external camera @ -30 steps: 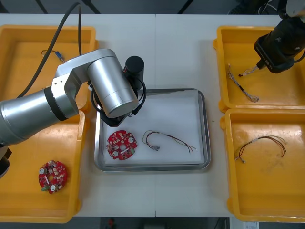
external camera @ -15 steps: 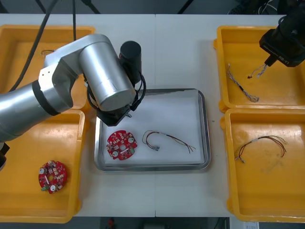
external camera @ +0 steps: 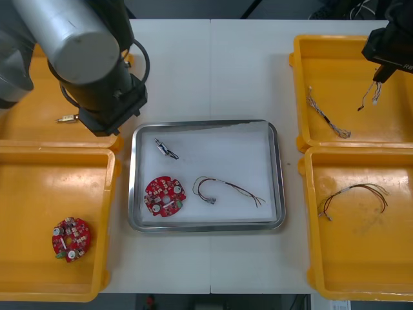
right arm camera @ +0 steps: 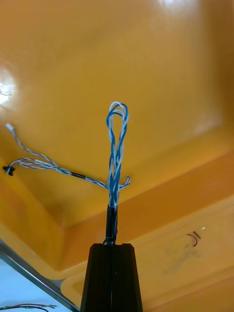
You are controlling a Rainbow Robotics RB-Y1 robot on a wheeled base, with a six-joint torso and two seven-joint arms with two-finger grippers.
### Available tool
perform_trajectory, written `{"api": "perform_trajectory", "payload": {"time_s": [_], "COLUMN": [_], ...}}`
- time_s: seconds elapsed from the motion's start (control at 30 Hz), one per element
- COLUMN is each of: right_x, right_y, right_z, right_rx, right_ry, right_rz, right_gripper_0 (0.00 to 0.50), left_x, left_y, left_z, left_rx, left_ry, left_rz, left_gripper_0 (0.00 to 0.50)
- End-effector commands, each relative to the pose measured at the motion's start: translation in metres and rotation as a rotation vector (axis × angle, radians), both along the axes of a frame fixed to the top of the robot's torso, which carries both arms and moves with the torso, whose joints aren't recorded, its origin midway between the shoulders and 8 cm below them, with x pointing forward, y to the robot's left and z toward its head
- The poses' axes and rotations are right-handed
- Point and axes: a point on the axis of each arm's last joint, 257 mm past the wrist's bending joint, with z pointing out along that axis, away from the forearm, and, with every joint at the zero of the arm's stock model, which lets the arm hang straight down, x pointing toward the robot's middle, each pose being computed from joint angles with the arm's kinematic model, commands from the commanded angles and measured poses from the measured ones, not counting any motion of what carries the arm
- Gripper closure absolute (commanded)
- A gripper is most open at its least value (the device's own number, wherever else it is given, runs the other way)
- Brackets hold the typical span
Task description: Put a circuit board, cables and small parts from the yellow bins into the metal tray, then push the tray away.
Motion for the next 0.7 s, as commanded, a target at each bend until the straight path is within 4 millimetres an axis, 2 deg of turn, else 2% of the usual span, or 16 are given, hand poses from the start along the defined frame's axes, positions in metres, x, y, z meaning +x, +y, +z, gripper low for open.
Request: {"api": "perform_trajectory", "payload": {"time_s": [0.03, 0.1, 0.3, 0.4, 0.6, 0.7], "right_x": [0.006, 0.006, -0.001, -0.004, -0.018, -0.028], "right_y": [-0.005, 0.000, 0.035, 0.048, 0.081, 0.100], "right_z": [0.043, 0.046, 0.046, 0.047, 0.045, 0.038], "right_rx": [-0.074, -0.099, -0.115, -0.118, -0.137, -0.215], "right_ry": [-0.109, -0.129, -0.182, -0.196, -0.223, -0.227], "right_rz": [0.172, 0.228, 0.442, 0.523, 0.742, 0.874], "right_gripper_0": [0.500, 0.500, 0.500, 0.500, 0.500, 0.500], "left_x": [0.024, 0.028, 0.052, 0.060, 0.073, 0.082], "left_y": [0.040, 0.051, 0.088, 0.100, 0.141, 0.158], "left_z": [0.054, 0.059, 0.068, 0.069, 0.071, 0.070], "left_rx": [0.014, 0.026, 0.041, 0.045, 0.079, 0.105], "left_ry": [-0.054, -0.051, -0.052, -0.056, -0.058, -0.069], "left_rz": [-0.006, -0.014, -0.010, -0.011, 0.009, -0.001], "left_gripper_0": [0.000, 0.000, 0.000, 0.000, 0.000, 0.000]}}
